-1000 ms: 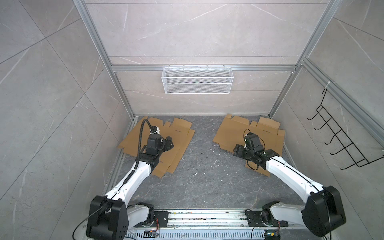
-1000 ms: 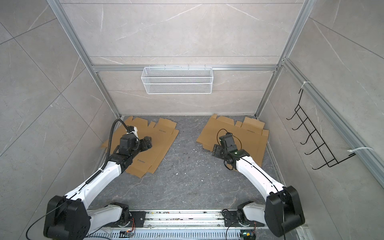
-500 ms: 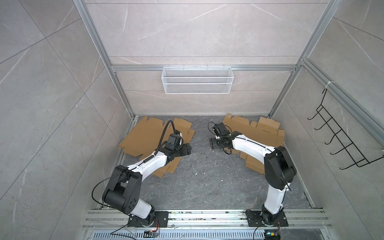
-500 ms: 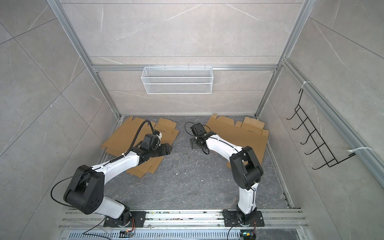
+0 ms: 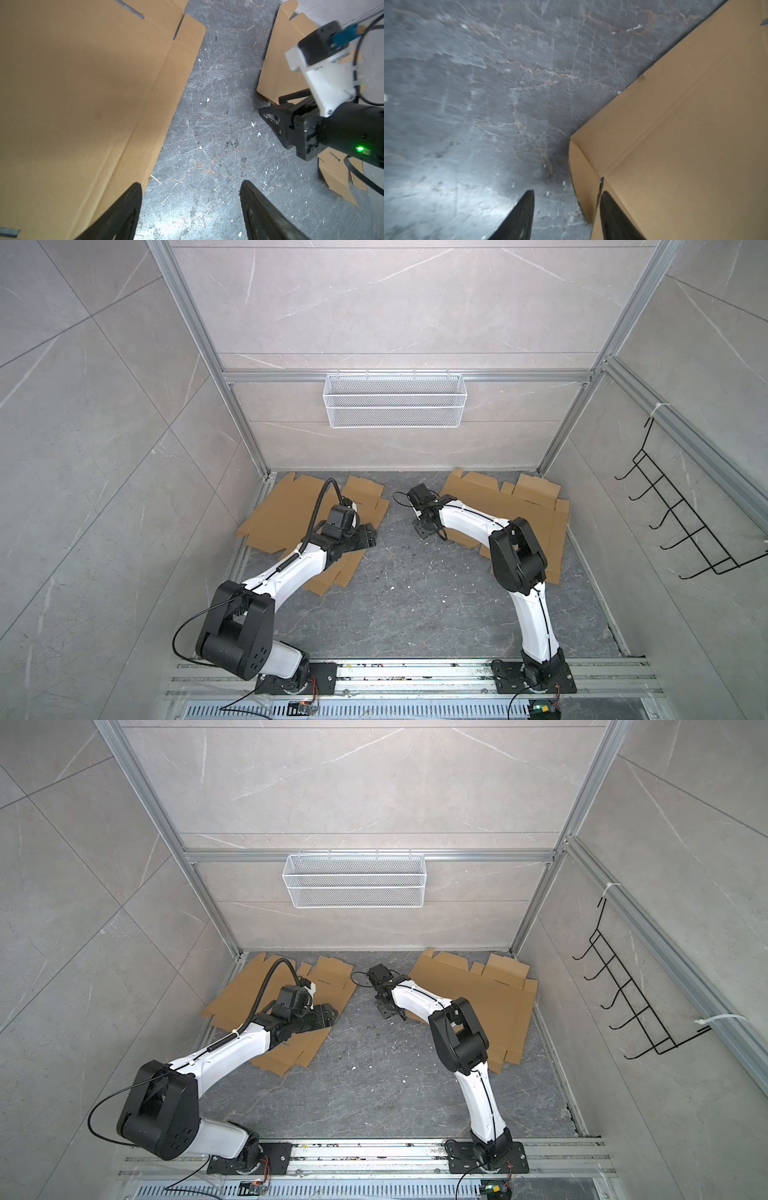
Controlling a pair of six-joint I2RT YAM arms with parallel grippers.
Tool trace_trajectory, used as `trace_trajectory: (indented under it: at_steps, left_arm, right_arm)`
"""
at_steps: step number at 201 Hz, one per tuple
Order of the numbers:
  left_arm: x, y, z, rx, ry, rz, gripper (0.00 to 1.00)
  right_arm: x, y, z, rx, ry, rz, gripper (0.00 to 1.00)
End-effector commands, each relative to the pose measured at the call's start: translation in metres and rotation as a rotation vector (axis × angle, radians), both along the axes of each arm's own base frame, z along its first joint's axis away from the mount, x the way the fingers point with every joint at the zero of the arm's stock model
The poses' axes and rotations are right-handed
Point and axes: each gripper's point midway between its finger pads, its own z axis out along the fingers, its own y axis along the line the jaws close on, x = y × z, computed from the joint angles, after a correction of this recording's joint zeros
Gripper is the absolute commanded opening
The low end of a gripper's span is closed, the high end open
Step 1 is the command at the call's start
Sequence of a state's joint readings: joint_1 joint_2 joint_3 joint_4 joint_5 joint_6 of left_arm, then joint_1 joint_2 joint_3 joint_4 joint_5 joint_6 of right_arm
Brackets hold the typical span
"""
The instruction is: Fold the paper box
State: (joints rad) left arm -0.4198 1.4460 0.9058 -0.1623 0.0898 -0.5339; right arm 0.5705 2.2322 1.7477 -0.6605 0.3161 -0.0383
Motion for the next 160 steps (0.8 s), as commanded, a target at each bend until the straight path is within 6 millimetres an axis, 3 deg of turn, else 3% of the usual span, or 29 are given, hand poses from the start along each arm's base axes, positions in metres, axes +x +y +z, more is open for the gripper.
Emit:
trace_trajectory:
  at_steps: [1, 65, 102, 130, 160]
  left_arm:
    - [-0.002, -0.003, 0.006, -0.039, 0.002, -0.002, 0.76]
    - [0.0, 0.003, 0.01, -0.054, 0.004, 0.022, 0.73]
    - [0.0, 0.028, 0.02, -0.047, 0.019, 0.077, 0.71]
    - [-0.003, 0.058, 0.035, -0.084, 0.014, 0.137, 0.71]
    - [-0.009, 0.085, 0.046, -0.109, 0.02, 0.205, 0.7]
  right_arm:
    - [0.002, -0.007, -0.007, -0.108, 0.008, 0.036, 0.47]
    - [0.01, 0.003, -0.011, -0.216, -0.048, 0.118, 0.26]
    - [0.0, 0.022, 0.006, -0.262, -0.12, 0.204, 0.1]
    - [-0.025, 0.043, 0.028, -0.224, -0.161, 0.277, 0.04]
    - [-0.082, 0.077, 0.044, -0.175, -0.189, 0.388, 0.03]
